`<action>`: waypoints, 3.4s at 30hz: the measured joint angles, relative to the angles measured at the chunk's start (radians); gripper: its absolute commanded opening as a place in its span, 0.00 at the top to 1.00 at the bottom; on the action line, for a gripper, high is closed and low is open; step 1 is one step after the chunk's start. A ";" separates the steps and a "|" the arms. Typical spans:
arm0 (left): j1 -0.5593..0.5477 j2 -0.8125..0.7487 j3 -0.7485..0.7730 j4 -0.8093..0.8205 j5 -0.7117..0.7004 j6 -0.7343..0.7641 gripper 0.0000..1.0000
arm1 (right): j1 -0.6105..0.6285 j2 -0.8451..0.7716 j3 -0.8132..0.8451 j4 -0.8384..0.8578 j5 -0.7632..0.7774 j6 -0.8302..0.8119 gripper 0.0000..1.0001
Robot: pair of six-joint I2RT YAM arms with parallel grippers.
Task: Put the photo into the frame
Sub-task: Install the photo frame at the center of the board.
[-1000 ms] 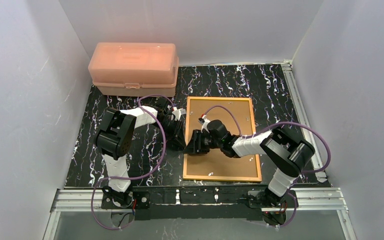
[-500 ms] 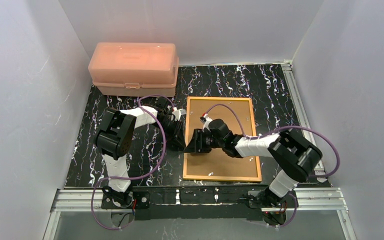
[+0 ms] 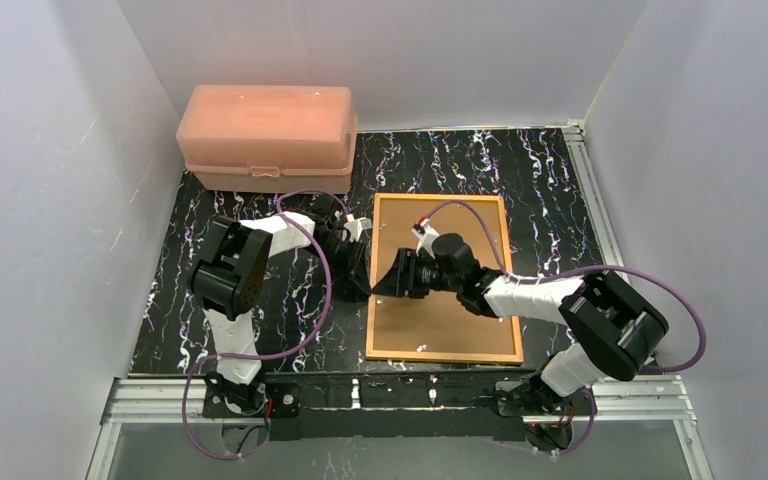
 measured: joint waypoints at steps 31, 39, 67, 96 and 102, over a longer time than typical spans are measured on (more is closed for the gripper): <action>0.000 0.000 0.000 -0.008 0.005 0.003 0.89 | 0.124 0.170 -0.068 0.198 0.142 0.082 0.43; 0.000 -0.001 0.000 -0.008 0.006 0.009 0.89 | 0.125 0.181 -0.058 0.201 0.145 0.076 0.43; 0.007 -0.016 -0.005 -0.035 -0.002 0.028 0.89 | 0.123 0.143 -0.035 0.152 0.109 0.056 0.34; 0.124 0.228 0.399 0.001 -0.073 -0.096 0.69 | -0.252 0.490 0.540 -0.129 -0.074 -0.084 0.21; 0.118 0.228 0.366 0.068 -0.074 -0.137 0.71 | -0.252 0.520 0.540 -0.071 -0.059 -0.024 0.22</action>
